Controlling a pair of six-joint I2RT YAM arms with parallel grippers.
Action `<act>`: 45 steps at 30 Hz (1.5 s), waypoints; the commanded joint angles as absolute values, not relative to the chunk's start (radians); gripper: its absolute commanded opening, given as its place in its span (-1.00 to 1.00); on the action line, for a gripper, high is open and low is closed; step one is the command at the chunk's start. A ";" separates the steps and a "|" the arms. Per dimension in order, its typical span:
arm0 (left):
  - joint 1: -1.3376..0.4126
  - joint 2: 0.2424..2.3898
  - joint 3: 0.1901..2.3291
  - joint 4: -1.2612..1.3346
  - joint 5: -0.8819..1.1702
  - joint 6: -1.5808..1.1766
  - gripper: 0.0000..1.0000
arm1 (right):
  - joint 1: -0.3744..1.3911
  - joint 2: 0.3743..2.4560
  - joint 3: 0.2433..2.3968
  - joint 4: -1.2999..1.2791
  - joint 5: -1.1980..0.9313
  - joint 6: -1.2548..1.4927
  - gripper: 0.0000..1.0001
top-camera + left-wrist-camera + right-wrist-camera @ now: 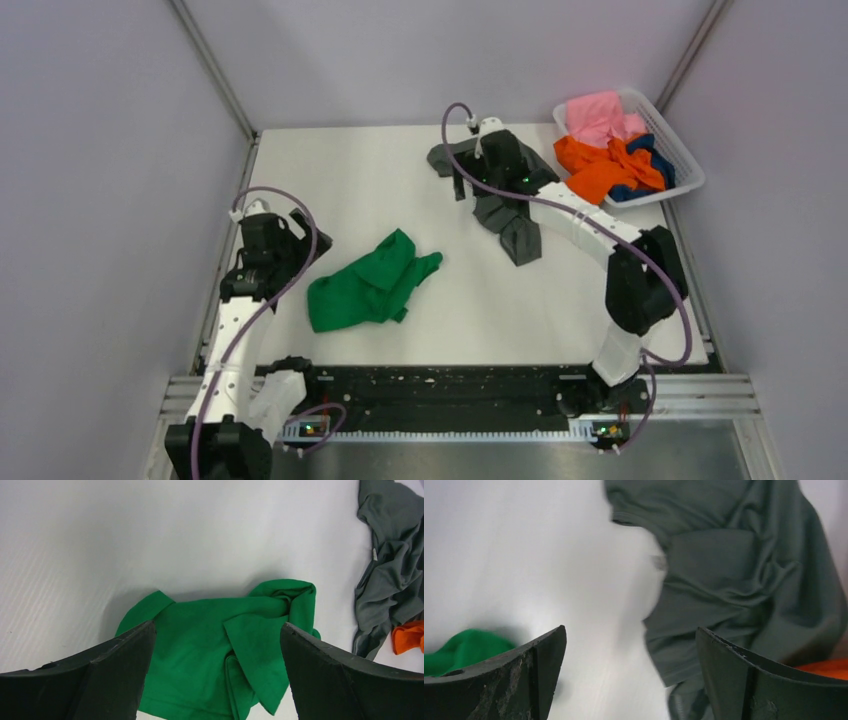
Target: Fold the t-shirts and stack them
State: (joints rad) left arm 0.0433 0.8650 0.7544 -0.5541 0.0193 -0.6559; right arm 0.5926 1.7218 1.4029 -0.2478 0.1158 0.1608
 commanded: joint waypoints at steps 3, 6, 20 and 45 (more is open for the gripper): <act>0.040 0.919 0.710 -0.573 0.128 -0.672 0.97 | 0.421 1.972 1.521 -0.316 0.234 0.175 0.98; 0.032 0.940 0.673 -0.571 0.166 -0.685 0.97 | 0.370 2.084 1.594 -0.343 0.191 0.200 0.97; 0.024 0.955 0.672 -0.616 0.132 -0.692 0.98 | 0.363 2.267 1.719 -0.318 0.126 0.198 -1.00; 0.022 0.913 0.710 -0.697 0.027 -0.709 0.97 | -0.098 1.971 2.197 -0.399 0.288 0.094 -1.00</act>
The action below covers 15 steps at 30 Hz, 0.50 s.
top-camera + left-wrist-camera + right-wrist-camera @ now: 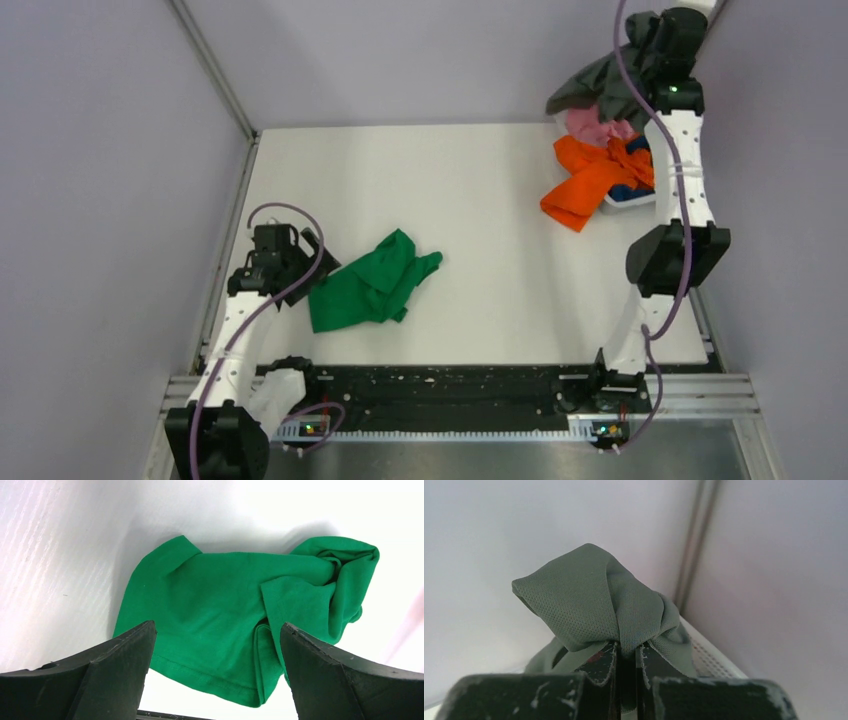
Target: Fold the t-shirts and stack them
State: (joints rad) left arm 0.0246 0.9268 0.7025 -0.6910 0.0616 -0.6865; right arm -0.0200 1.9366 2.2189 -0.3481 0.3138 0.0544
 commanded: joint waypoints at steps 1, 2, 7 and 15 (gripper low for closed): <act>0.022 0.913 0.707 -0.699 0.024 -0.713 0.98 | -0.113 1.978 2.174 -0.403 0.270 0.106 -1.00; 0.022 0.914 0.706 -0.701 0.021 -0.715 0.97 | -0.125 1.983 2.138 -0.403 0.262 0.115 -1.00; 0.021 0.915 0.705 -0.731 0.009 -0.741 0.98 | -0.138 1.987 1.919 -0.379 0.250 0.126 -1.00; 0.021 0.903 0.696 -0.835 -0.046 -0.807 0.83 | -0.095 1.764 1.821 -0.394 0.135 0.152 0.97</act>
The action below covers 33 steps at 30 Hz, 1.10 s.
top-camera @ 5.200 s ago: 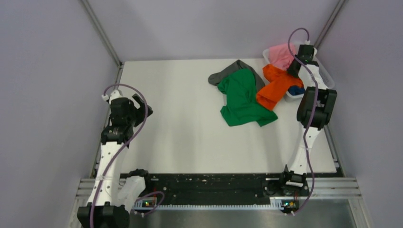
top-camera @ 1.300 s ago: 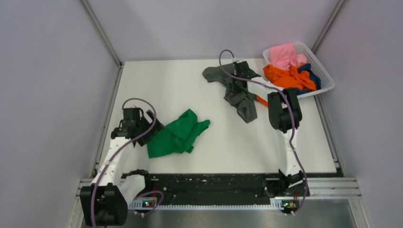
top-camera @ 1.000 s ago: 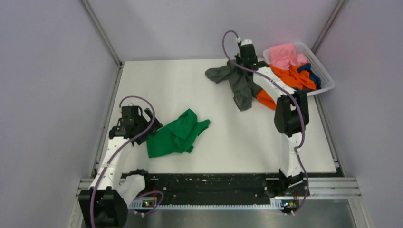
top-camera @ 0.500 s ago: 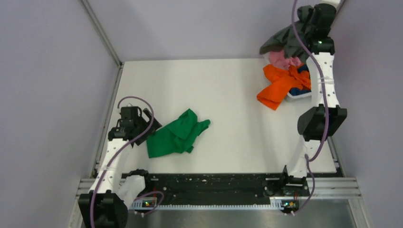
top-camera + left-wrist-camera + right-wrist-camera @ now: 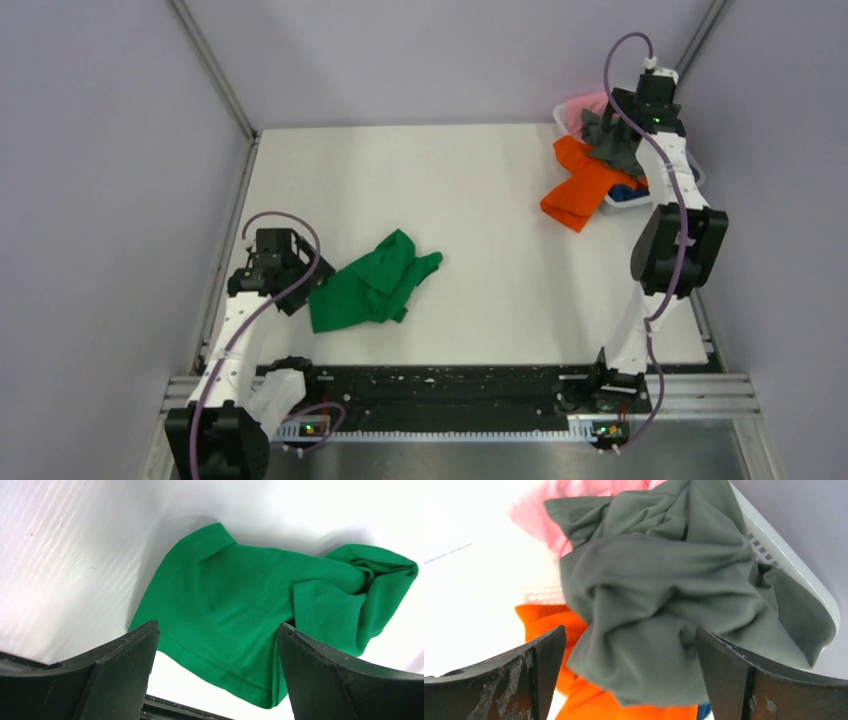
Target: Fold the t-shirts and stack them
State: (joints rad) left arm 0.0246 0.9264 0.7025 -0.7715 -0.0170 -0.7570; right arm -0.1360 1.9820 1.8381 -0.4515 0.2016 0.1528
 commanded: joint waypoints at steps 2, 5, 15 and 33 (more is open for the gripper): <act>0.021 0.888 0.672 -0.845 -0.023 -0.830 0.73 | -0.040 1.665 1.737 -0.396 0.126 0.105 0.97; 0.021 0.869 0.622 -0.841 -0.007 -0.855 0.66 | 0.068 1.517 1.545 -0.380 -0.007 0.109 0.97; 0.020 0.930 0.482 -0.737 0.052 -0.914 0.59 | 0.793 1.483 1.169 -0.184 -0.357 0.007 0.87; 0.018 1.071 0.433 -0.448 0.170 -0.876 -1.00 | 1.011 1.860 1.318 -0.031 -0.192 -0.009 0.56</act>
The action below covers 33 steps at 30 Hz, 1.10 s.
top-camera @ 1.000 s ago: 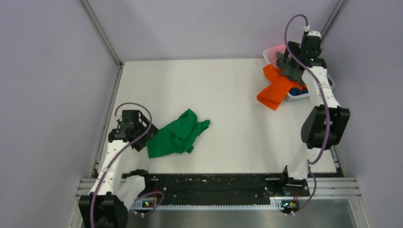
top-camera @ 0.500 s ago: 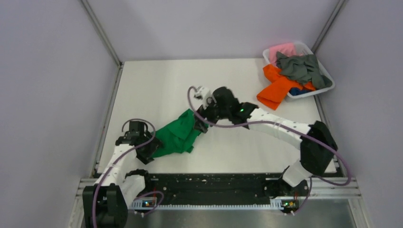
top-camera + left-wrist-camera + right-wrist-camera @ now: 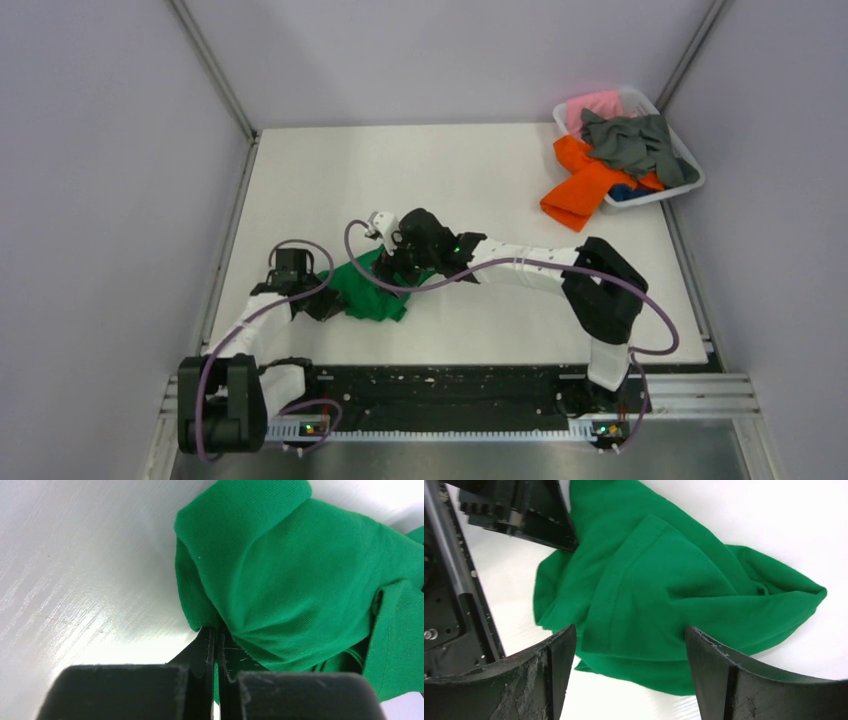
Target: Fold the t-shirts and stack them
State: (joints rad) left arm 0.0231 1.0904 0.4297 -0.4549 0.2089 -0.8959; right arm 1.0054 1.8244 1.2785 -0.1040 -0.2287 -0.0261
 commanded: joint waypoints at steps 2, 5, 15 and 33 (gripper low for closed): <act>0.017 1.040 0.435 -0.463 0.169 -0.876 -1.00 | 1.015 1.879 1.318 -0.018 -0.199 -0.007 0.41; 0.017 0.991 0.453 -0.509 0.162 -0.870 -1.00 | 1.017 1.887 1.319 -0.009 -0.182 0.048 -0.56; 0.017 0.746 0.685 -0.741 0.038 -0.818 -1.00 | 0.943 1.456 1.083 0.037 0.221 0.198 -1.00; 0.016 0.663 1.277 -0.482 0.292 -0.820 -1.00 | 0.859 0.895 1.184 -0.099 0.327 0.125 -1.00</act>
State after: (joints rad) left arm 0.0143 0.6128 1.1259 -0.6735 0.1837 -0.8127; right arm 0.8612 0.9291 1.0103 -0.0906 0.3668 0.1883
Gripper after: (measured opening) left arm 0.017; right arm 0.008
